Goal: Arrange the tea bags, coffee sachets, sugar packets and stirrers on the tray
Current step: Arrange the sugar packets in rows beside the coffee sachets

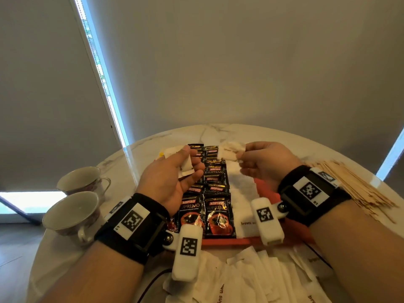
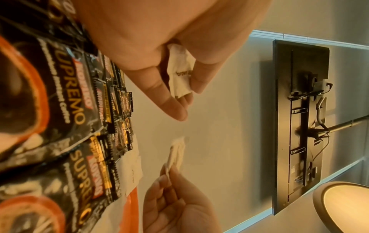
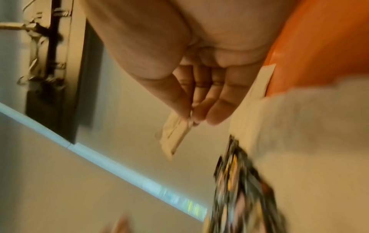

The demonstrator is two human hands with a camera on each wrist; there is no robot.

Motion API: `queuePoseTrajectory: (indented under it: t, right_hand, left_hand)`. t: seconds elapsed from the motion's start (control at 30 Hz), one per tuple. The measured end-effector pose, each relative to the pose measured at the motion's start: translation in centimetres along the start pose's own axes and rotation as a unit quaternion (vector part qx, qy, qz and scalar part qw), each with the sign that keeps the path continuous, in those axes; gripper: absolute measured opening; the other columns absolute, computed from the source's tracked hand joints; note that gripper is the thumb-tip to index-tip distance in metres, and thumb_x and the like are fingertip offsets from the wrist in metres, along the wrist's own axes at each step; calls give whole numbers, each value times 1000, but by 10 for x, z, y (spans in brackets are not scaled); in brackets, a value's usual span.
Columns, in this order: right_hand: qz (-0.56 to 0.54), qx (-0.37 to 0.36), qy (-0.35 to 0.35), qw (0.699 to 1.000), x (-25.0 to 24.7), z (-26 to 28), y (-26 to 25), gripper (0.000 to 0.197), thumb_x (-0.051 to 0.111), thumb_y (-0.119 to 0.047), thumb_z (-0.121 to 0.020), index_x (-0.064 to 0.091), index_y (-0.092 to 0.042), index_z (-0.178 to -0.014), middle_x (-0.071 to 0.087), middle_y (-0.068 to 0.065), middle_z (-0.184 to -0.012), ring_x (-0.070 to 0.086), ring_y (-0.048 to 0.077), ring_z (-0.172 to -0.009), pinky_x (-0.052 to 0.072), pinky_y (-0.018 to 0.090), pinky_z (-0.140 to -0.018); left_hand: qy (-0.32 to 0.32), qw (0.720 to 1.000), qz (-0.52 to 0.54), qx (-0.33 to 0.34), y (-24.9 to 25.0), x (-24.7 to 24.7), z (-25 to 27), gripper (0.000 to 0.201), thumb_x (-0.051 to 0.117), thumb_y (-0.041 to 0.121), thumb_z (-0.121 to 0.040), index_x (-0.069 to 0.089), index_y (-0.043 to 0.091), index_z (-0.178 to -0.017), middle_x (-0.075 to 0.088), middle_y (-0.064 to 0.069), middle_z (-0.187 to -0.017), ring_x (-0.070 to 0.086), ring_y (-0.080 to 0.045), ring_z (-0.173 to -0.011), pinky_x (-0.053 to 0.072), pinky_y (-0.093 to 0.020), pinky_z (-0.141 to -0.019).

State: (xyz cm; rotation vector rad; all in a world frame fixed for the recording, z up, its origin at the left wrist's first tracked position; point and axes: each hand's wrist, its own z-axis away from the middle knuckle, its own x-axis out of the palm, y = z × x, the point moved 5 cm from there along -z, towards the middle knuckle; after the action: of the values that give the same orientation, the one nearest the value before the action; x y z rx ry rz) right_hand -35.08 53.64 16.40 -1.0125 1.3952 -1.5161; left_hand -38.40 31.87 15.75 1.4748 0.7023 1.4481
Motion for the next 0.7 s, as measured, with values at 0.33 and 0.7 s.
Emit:
queuePoseTrajectory:
  t: [0.33, 0.7]
  right_hand:
    - [142, 123, 145, 971, -98, -85, 41, 21, 74, -11, -82, 70, -9, -102, 72, 12, -96, 70, 26, -83, 60, 46, -90]
    - [350, 161, 121, 915, -75, -80, 19, 19, 75, -15, -89, 66, -6, -74, 60, 7, -63, 51, 17, -54, 38, 27, -51]
  left_hand:
    - [3, 1000, 0, -10, 0, 0, 2, 20, 63, 15, -102, 71, -3, -108, 74, -12, -79, 74, -21, -68, 64, -30, -63]
    - [8, 1000, 0, -19, -3, 0, -1, 17, 63, 12, -101, 70, -2, -108, 75, -11, -76, 75, -20, -68, 64, -28, -60]
